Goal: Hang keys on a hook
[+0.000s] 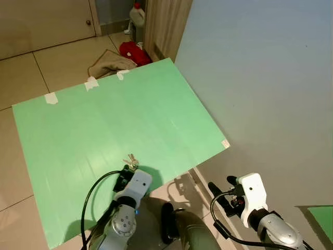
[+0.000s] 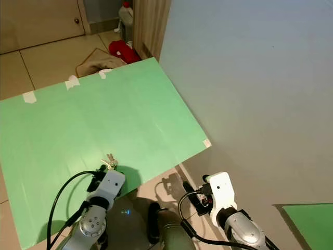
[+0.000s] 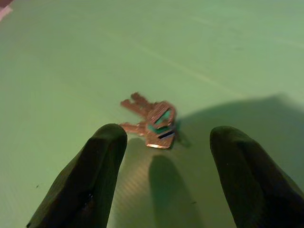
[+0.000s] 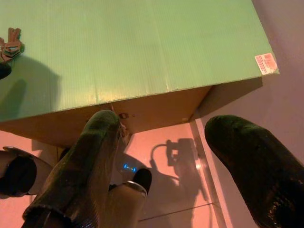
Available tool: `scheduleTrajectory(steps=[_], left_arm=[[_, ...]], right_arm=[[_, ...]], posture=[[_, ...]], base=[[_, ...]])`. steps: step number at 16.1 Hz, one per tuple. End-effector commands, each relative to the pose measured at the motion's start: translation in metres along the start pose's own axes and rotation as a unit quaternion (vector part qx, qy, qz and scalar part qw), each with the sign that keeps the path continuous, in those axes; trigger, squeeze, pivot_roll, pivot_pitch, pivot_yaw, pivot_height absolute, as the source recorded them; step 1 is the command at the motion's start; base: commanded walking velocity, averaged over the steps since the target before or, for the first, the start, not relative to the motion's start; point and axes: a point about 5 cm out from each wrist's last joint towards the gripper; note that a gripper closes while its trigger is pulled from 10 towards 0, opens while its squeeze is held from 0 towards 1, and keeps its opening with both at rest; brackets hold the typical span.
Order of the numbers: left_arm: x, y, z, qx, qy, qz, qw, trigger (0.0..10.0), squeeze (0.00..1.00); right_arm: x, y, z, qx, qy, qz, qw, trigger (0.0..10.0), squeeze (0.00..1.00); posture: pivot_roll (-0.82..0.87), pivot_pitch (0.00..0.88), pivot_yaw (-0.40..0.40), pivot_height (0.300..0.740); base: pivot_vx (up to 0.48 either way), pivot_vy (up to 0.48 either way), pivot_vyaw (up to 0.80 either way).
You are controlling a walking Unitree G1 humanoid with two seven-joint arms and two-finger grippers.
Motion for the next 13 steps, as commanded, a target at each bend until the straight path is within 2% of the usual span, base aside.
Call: scheduleTrajectory(steps=[1,7,13], left_arm=[[-0.003,0.005,-0.002,-0.002,-0.014,0.001,1.0,10.0,0.0],[0.001,0.001,0.011,-0.002,-0.012,-0.01,1.0,10.0,0.0],[-0.002,0.005,0.018,-0.014,-0.031,-0.026,0.999,10.0,0.0]], right_arm=[[-0.007,0.006,-0.006,-0.015,-0.017,0.002,1.0,10.0,0.0],[-0.007,0.007,-0.009,-0.017,-0.017,0.0,1.0,10.0,0.0],[-0.006,0.008,-0.011,-0.024,-0.016,0.0,1.0,10.0,0.0]], posture=[[-0.2,0.307,-0.19,0.74],[-0.21,0.309,-0.192,0.74],[-0.23,0.305,-0.19,0.74]], base=[[0.0,0.0,0.0],[0.0,0.0,0.0],[0.0,0.0,0.0]])
Point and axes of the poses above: a point about 5 cm out from each wrist's last joint towards the gripper, its own z axis pointing out of the wrist towards the gripper, its own x axis along the axis of the wrist's last joint, y = z × x, and after that the axes turned 14 degrees about z, right-handed
